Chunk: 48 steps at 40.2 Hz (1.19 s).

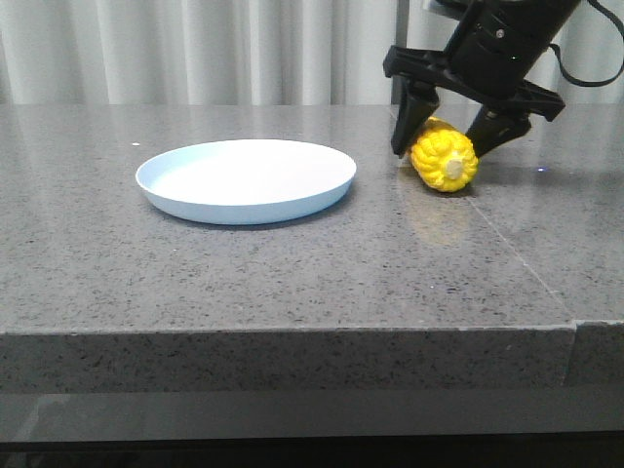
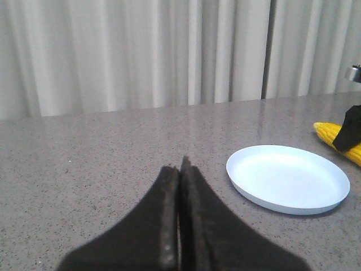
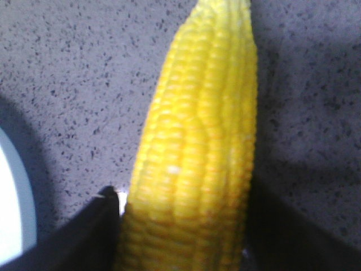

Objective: Place corn on plate with both arms
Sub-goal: 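Lower the open right gripper over the yellow corn cob, then grasp the corn cob and carry it over the plate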

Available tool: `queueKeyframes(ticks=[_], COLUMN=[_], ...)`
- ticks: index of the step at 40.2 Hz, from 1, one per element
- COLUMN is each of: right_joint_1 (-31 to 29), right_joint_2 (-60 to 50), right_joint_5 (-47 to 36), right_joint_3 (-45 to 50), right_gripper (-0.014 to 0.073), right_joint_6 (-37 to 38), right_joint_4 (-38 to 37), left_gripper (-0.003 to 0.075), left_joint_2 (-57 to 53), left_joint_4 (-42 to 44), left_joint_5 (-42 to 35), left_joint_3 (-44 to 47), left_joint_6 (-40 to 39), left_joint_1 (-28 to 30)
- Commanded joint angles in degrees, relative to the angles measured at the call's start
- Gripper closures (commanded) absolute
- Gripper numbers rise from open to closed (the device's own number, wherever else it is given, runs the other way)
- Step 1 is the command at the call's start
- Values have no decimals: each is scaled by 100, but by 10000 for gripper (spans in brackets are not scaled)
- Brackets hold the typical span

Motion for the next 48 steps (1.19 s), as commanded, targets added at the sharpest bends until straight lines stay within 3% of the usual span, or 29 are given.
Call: queueKeyframes(ticks=[1,6,15,24,37,48], right_joint_1=[-7,-7,61,536,1634,1733], right_joint_2=[-433,-656,-1274,-1548,-1080,-491], right_joint_5=[-149,-143,-77,-128,-742,-1360], right_joint_3=[-193,-193,-193,-193,-193,-193], right_gripper=[339,473,471,471,471,471], right_joint_6=[-63,-63,-63,-63,-63,327], right_joint_4=[121,121,135,348,955,1117], left_gripper=[741,741,741,741,741,741], left_joint_2=[91,91,91,91,91,91], left_joint_4=[10,10,10,10,10,10], left_joint_5=[-491,-491,-491,-491,-491,-491], left_joint_3=[-131,-131,-131,-131,-131,-131], left_joint_6=[-61,-61,-61,-61,-61,-61], left_joint_1=[-34,-34,-34,-34,-34,-34])
